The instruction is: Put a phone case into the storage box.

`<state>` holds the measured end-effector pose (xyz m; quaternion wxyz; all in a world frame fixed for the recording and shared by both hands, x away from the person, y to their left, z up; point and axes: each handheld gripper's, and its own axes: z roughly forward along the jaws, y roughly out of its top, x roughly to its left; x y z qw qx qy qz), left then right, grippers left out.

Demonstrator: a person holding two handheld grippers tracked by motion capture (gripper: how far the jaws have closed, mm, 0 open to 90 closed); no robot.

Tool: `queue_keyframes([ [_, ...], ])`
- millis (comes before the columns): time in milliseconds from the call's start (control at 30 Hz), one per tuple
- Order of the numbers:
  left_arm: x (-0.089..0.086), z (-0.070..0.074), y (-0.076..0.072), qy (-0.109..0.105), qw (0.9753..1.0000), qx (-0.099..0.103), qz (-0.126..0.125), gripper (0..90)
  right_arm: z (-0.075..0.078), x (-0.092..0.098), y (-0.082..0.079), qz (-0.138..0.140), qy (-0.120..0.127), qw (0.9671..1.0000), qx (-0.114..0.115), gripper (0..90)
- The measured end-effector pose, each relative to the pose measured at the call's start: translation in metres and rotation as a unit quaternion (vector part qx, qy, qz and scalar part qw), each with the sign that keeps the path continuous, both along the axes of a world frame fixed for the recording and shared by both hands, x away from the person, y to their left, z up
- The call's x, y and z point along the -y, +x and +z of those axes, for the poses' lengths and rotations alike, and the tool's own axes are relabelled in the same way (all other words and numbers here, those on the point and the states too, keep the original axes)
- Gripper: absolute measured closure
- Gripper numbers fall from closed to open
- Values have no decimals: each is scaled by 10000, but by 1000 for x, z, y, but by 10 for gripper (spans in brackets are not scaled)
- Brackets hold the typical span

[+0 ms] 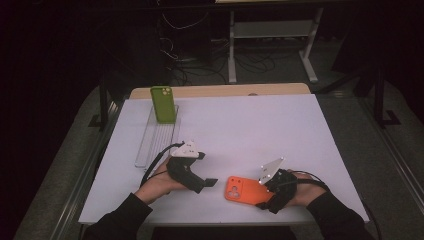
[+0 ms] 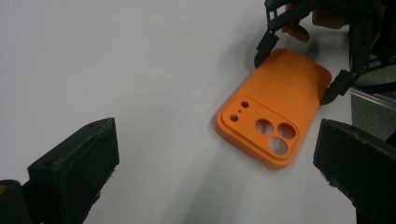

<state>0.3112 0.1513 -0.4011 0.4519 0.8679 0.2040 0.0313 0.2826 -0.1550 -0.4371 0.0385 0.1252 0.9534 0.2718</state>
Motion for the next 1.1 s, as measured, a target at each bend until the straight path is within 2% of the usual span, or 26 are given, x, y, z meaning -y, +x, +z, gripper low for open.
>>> queue_keyframes([
  [33, 0, 1, 0, -45, 10000, -36, 13, 0, 2, 1, 1, -37, 16, 10000, -40, 154],
  [300, 1, 10, 5, -3, 9995, -50, -296, 0, 22, 2, 13, -70, 5, 10000, 67, 154],
  [433, 1, 18, 10, -30, 9992, -1, -388, 0, 31, 2, 22, -41, 46, 9999, 154, 154],
  [633, 4, 32, 22, 62, 9984, 91, -547, 0, 44, -2, 38, 10, 115, 9997, 215, 154],
  [800, 11, 41, 32, 141, 9968, 241, -755, 0, 50, -12, 51, 119, 201, 9995, 196, 154],
  [967, 21, 47, 40, 137, 9946, 192, -1008, 0, 52, -23, 62, 257, 210, 9993, 164, 154],
  [1100, 25, 46, 43, 265, 9925, 182, -1178, 0, 56, -35, 66, 420, 197, 9988, 185, 154],
])
